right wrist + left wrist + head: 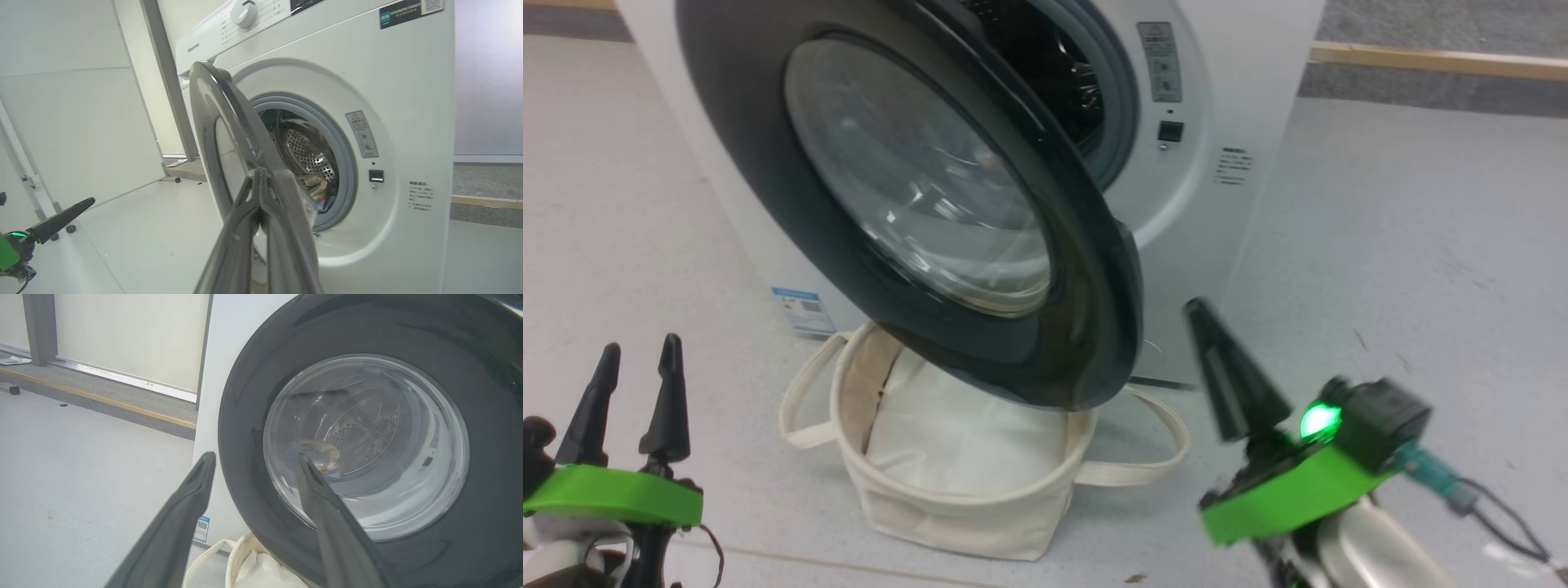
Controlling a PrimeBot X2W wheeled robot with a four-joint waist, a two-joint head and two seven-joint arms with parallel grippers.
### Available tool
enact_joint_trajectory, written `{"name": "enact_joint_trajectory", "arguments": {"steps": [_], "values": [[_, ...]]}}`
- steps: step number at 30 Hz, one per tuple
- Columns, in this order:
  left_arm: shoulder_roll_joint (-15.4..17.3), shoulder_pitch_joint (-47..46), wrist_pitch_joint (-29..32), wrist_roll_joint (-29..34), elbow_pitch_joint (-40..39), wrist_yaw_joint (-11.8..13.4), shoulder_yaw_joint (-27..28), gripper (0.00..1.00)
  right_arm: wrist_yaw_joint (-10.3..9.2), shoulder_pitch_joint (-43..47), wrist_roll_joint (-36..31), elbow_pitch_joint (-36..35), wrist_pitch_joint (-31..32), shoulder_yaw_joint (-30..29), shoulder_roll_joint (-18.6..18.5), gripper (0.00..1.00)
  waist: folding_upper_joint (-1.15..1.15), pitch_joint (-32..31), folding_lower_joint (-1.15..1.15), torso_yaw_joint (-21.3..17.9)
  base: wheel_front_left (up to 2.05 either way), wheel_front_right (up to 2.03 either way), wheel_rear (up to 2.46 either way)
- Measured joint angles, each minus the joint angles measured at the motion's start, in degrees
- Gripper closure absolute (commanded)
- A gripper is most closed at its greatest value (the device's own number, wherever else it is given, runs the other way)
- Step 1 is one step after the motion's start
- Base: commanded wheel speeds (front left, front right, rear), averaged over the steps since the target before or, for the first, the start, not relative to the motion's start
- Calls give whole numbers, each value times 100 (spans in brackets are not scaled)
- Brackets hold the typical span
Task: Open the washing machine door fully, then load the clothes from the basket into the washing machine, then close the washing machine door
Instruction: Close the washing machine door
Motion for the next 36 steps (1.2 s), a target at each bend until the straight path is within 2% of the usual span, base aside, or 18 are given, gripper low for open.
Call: {"name": "enact_joint_trajectory", "arguments": {"steps": [2,4,7,12,19,29,36], "values": [[-26,4,0,41,-30,0,70,0,0,-10,18,-145,-1,361,-86,100,0,-19,0,88,0,0,0],[-62,30,0,57,-29,0,87,0,1,-14,32,48,0,691,-225,100,0,-42,0,186,0,0,0],[-113,68,0,64,-23,0,111,0,1,-78,116,631,0,911,-221,100,0,-74,0,339,0,0,0],[-120,78,0,104,-38,0,98,0,0,-616,141,1626,0,951,4,100,0,-98,0,611,0,0,0],[-108,77,-1,100,-54,0,67,0,3,-1120,-8,2703,1,411,231,100,0,30,0,934,0,0,0],[-38,-38,-1,37,-105,0,-3,0,4,-1540,-368,3028,0,-409,255,100,0,462,0,1110,0,0,0],[-8,-399,-1,-105,-224,0,-112,0,4,-2104,-643,3096,0,-990,32,100,0,982,1,1208,0,0,0]]}}
